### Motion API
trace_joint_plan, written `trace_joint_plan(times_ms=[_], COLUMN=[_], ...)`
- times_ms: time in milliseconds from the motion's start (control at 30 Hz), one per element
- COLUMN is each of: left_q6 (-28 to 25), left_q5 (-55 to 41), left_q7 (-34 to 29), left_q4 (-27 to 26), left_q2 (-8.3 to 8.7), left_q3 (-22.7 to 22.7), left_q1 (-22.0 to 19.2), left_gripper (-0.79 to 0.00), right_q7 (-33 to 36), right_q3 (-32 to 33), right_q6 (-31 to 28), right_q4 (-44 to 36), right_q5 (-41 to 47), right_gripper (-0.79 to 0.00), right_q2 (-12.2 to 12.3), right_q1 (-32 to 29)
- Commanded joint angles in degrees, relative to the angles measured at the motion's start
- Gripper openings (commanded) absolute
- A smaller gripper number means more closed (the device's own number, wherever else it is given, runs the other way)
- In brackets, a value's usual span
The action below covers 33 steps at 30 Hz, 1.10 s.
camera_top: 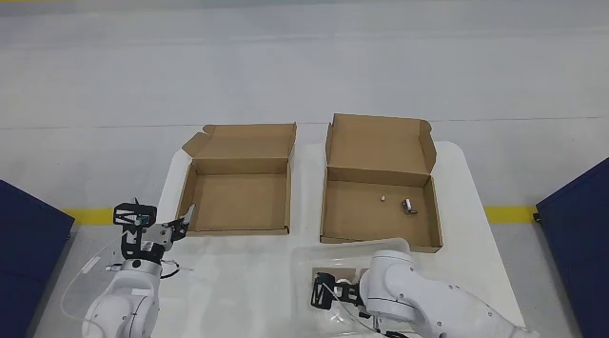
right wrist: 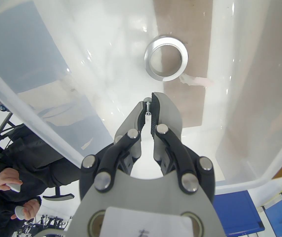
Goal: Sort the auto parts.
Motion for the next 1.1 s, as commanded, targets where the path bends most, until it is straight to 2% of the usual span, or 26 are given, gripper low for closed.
trace_joint_plan(times_ms=[0,200,400,500,867,933,1067], left_q6=[0.0,0.0,0.0,0.0,0.0,0.0,0.0], left_q5=[0.0,0.0,0.0,0.0,0.0,0.0,0.0], left_q7=[0.0,0.0,0.0,0.0,0.0,0.0,0.0], left_q4=[0.0,0.0,0.0,0.0,0.0,0.0,0.0], left_q2=[0.0,0.0,0.0,0.0,0.0,0.0,0.0], left_q3=[0.0,0.0,0.0,0.0,0.0,0.0,0.0], left_q1=[0.0,0.0,0.0,0.0,0.0,0.0,0.0], left_gripper=[0.0,0.0,0.0,0.0,0.0,0.0,0.0], right_q7=[-1.48,-5.05,-10.44,-12.84,-12.84,-16.31,-17.18], right_q3=[0.39,8.54,18.25,21.14,21.14,22.27,26.22], right_q6=[-0.04,-5.12,-10.52,-12.92,-12.92,-13.17,-17.25], right_q4=[-0.07,-3.04,-5.3,-4.53,-4.53,-3.92,-1.95], right_q5=[0.21,10.27,21.98,28.47,28.47,31.72,43.03], right_gripper=[-0.785,-0.785,-0.785,-0.785,-0.785,-0.785,-0.785], right_q2=[0.06,2.79,8.0,10.52,10.52,10.55,11.59], right_q1=[-0.23,-3.02,-7.86,-9.4,-9.4,-9.71,-9.78])
